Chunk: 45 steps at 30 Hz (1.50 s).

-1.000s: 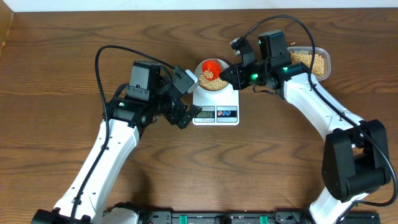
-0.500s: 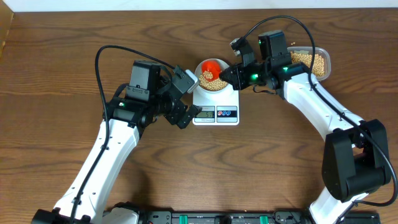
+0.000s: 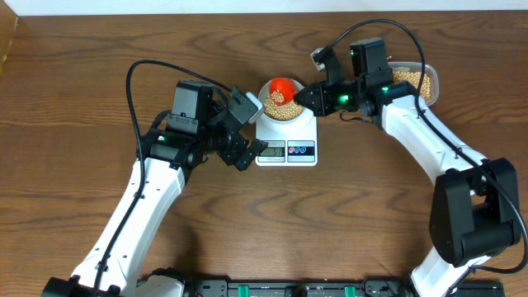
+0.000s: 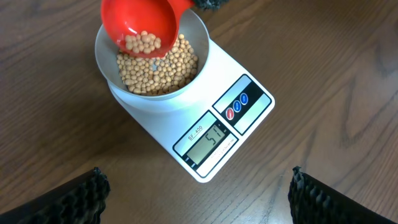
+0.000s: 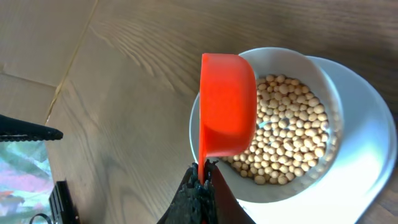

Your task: Scoop item into bowl and weigh 50g on scale

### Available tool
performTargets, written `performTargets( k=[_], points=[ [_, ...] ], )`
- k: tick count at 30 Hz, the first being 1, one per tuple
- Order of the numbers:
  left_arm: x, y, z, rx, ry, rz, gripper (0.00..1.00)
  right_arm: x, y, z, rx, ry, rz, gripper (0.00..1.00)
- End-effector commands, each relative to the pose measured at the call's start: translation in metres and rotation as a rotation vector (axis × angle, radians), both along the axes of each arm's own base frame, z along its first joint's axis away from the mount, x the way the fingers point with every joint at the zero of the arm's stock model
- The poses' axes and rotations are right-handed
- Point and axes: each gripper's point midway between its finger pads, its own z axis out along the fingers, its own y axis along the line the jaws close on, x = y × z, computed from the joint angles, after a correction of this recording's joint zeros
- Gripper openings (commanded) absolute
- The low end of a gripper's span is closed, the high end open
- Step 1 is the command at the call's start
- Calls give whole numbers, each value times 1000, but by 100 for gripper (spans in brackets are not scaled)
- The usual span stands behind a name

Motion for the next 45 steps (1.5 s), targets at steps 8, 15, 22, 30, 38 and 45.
performTargets(
  k=[8, 15, 22, 30, 38, 45],
  points=[
    [-2, -1, -3, 2, 3, -11, 95, 9, -25, -29, -201, -56, -43, 1],
    [-2, -1, -3, 2, 3, -11, 95, 8, -34, -41, -298, -63, -61, 1],
    [-2, -1, -3, 2, 3, -11, 95, 2, -21, -44, -360, -121, -4, 1],
    [-2, -1, -3, 2, 3, -11, 95, -7, -1, -48, -406, -147, 24, 1],
    [-2, -1, -3, 2, 3, -11, 95, -13, 10, -38, -266, -49, 0, 1],
    [-2, -1, -3, 2, 3, -11, 95, -7, 1, -27, -137, 39, -44, 1]
  ],
)
